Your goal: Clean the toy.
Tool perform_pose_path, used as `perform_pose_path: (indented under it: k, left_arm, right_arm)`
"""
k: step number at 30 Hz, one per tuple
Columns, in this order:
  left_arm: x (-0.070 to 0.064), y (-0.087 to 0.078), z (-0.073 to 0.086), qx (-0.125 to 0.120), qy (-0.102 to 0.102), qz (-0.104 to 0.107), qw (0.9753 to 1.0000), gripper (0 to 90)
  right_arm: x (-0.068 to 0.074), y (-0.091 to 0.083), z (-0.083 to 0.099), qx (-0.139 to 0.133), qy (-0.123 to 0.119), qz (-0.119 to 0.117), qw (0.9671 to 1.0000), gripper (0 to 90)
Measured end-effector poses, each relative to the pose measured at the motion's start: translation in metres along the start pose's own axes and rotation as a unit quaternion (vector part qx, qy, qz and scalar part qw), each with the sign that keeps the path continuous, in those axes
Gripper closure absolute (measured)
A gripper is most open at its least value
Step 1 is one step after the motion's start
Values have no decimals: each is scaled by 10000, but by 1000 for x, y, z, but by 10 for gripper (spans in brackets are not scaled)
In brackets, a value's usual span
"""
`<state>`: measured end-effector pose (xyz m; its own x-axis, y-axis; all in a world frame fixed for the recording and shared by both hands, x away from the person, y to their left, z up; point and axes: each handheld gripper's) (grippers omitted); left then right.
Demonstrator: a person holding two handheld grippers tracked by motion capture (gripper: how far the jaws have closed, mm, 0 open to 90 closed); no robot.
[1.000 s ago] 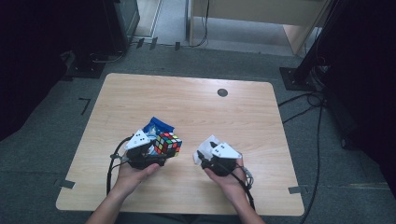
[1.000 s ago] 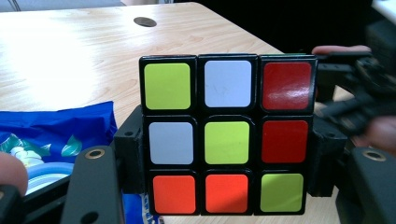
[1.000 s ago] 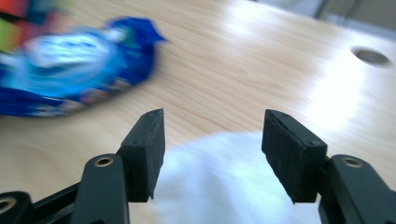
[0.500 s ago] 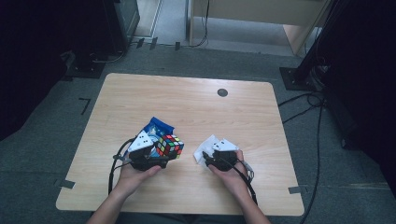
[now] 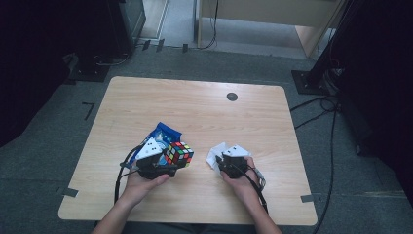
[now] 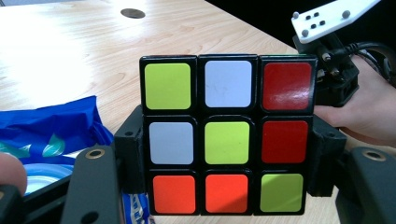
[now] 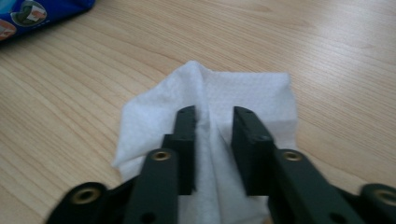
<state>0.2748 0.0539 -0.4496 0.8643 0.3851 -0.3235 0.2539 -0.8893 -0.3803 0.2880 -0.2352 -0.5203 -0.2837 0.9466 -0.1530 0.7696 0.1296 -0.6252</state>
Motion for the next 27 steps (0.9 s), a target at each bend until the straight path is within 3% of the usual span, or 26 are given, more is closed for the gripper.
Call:
perform_pose_path:
  k: [3,6,10,13,14,17,20,22,26,27]
  left_arm:
    - [-1,1,0,10,7,8,10000,337]
    - [0,1,1,15,13,7,10000,337]
    - [-1,3,1,35,32,27,10000,337]
    - [-3,7,2,81,59,66,9999,337]
    - [-4,9,2,100,68,77,9999,337]
    - [-8,14,4,145,153,173,9996,337]
    - [-12,17,4,161,224,236,9993,337]
    - [-14,19,5,180,286,267,9991,337]
    - [-18,21,7,212,404,338,9984,337]
    - [-19,22,7,220,440,337,9982,338]
  right_arm:
    - [-3,0,0,33,22,68,10000,862]
    - [-4,-2,-2,62,63,20,10000,880]
    - [-4,-20,-13,-398,273,-183,9987,883]
    - [3,-42,-26,-973,333,-410,9938,882]
    - [7,-51,-31,-1197,335,-544,9908,882]
    - [19,-68,-40,-1537,319,-847,9840,881]
    - [33,-79,-49,-1682,246,-1264,9773,879]
    - [42,-85,-53,-1731,151,-1351,9755,878]
    - [46,-89,-56,-1720,348,-1728,9692,878]
    - [46,-89,-57,-1715,352,-1747,9689,878]
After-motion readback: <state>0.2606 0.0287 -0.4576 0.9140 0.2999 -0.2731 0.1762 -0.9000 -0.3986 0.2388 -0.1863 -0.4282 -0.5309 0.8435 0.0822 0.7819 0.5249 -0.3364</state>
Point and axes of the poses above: each handheld gripper's, and its own axes: y roughly forward along the jaws, z roughly out of its underside, x roughly to its left, and after that the axes turned 15 degrees about z, right-handed
